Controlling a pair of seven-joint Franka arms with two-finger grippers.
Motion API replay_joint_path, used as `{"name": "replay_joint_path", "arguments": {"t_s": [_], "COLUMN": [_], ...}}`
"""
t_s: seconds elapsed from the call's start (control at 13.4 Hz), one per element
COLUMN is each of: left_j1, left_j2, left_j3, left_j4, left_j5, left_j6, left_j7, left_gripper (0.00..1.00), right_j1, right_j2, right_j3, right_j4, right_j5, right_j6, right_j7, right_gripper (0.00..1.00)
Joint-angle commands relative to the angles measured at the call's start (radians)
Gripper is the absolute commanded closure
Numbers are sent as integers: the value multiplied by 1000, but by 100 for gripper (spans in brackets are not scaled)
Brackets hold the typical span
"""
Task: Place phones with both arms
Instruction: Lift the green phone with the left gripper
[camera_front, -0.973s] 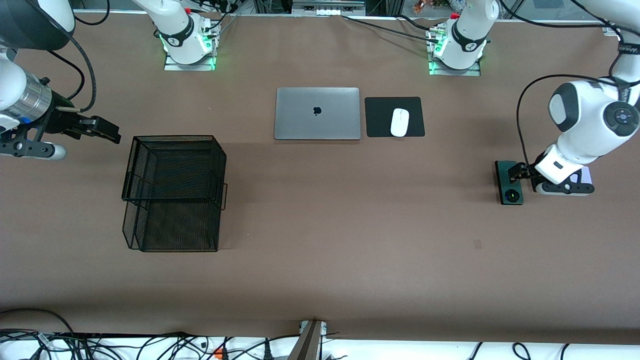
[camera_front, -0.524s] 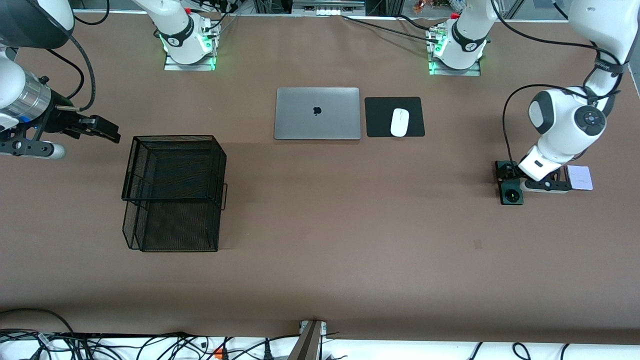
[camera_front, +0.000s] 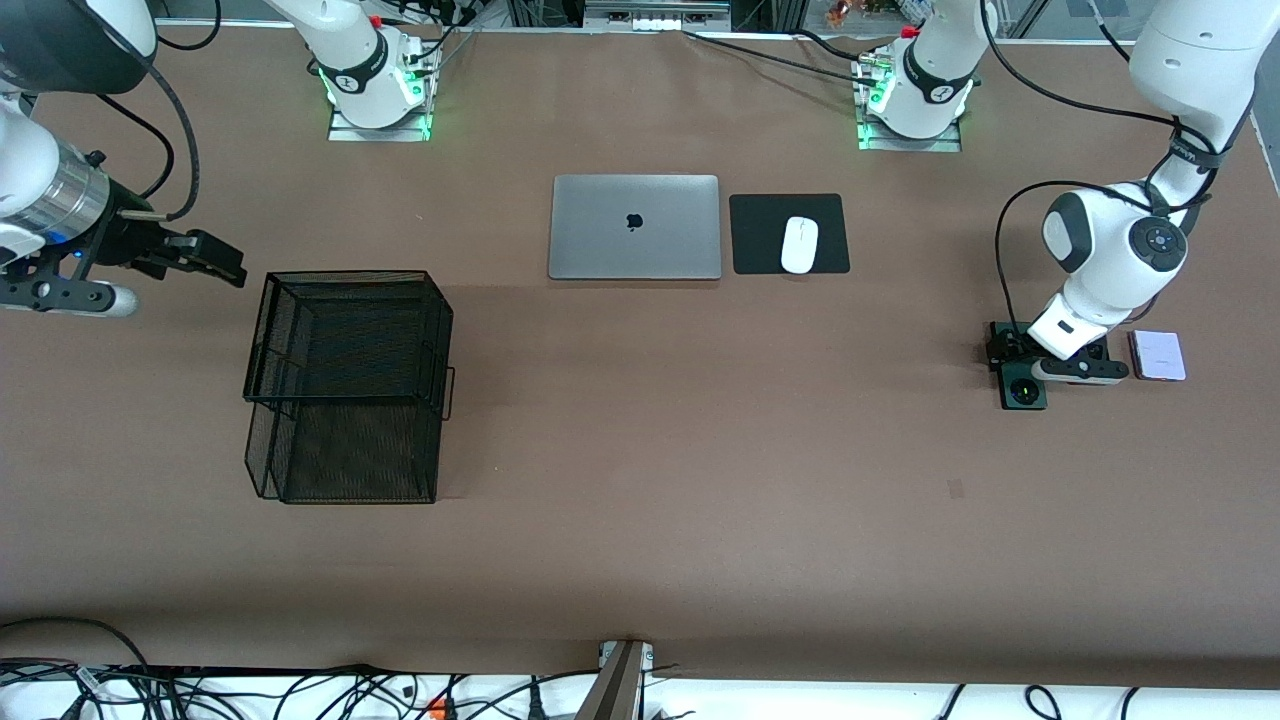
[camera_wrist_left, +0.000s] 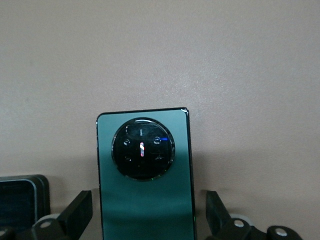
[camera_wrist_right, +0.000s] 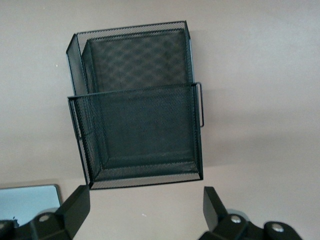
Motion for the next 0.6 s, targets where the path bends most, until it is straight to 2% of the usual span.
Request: {"name": "replay_joint_path", "arguments": {"t_s": [0.0, 0.37, 0.45, 0.52], "left_j1": [21, 30, 30, 29], "left_j2": [8, 33, 39, 42], "left_j3": [-8, -16, -17, -17], "left_j4": [-4, -1, 2, 5], "left_j5": [6, 3, 1, 1], "left_j6": [18, 20, 20, 20], "left_j7": [-8, -99, -114, -131], "left_gripper": [0, 0, 1, 8], "right_j1": [-12, -12, -12, -10], "right_j2": [16, 59, 68, 82], "right_j3": [-5, -5, -5, -4], "right_j4": [7, 5, 1, 1], "right_j5": [6, -3, -3, 3], "right_j6": [20, 108, 147, 174], "right_j7": [10, 12, 12, 10], "right_gripper": [0, 0, 0, 0]}}
